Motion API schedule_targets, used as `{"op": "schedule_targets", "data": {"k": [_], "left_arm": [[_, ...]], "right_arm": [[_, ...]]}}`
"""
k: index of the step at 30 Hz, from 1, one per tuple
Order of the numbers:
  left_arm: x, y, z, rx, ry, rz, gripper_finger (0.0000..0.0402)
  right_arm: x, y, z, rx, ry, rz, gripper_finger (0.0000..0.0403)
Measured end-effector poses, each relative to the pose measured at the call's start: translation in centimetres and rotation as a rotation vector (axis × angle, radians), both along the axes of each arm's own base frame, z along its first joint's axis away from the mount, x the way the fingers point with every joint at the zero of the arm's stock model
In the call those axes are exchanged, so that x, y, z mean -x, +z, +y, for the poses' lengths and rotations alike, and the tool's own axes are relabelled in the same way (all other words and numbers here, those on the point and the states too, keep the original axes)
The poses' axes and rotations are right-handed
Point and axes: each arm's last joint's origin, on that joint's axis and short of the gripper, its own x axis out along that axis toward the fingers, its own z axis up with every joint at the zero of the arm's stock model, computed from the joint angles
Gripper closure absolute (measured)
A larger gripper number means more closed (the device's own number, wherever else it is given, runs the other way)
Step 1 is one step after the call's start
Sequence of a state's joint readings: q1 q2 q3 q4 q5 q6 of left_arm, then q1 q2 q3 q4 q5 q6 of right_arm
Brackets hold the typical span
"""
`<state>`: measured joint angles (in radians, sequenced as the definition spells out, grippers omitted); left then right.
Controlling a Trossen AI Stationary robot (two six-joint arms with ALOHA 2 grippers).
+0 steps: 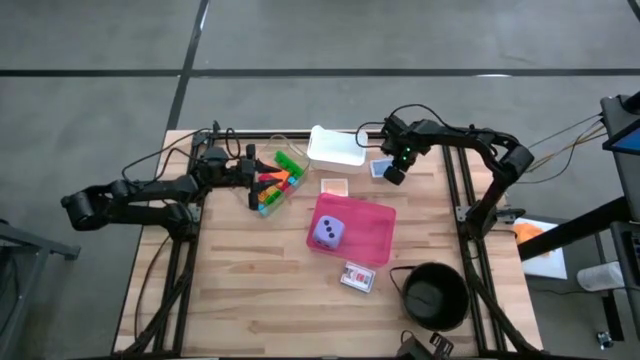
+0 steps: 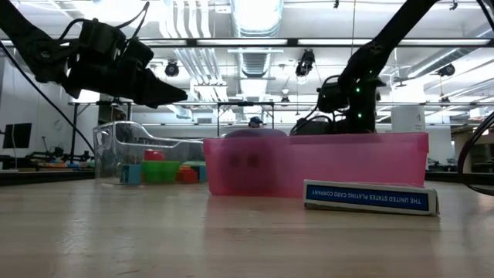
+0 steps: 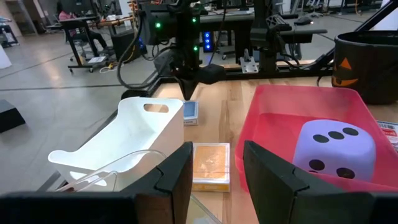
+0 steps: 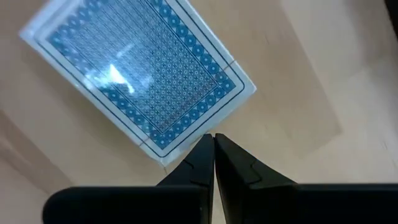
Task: Pick & Place Toys
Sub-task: Put the blue playing card into the white bin
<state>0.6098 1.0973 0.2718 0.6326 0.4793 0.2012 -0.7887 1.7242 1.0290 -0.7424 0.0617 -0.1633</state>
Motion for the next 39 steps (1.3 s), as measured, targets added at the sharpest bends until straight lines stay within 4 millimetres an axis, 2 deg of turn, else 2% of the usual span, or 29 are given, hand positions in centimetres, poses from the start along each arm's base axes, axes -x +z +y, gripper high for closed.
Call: {"op": "schedule_targets", "data": {"k": [5, 10, 19, 24, 39], "left_arm": [[0.0, 0.0, 0.0, 0.000, 0.000, 0.001, 0.0260], [0.0, 0.0, 0.0, 0.000, 0.000, 0.000, 0.0260], [0.0, 0.0, 0.0, 0.000, 0.000, 0.000, 0.0260], [0.0, 0.0, 0.0, 0.000, 0.000, 0.000, 0.0260], [0.0, 0.0, 0.0, 0.001, 0.000, 0.000, 0.0260]], "right_arm": [[-0.3, 0.6, -0.1, -0.002, 0.022, -0.075, 0.0385], [-0.2, 0.6, 0.0, -0.017, 0.016, -0.063, 0.0385], [0.0, -0.7, 0.2, -0.065, -0.002, 0.000, 0.0385], [-0.4, -1.0, -0.1, -0.076, 0.029, -0.050, 0.0385], [-1.6, -0.4, -0.7, -0.054, 0.093, -0.218, 0.0385]]}}
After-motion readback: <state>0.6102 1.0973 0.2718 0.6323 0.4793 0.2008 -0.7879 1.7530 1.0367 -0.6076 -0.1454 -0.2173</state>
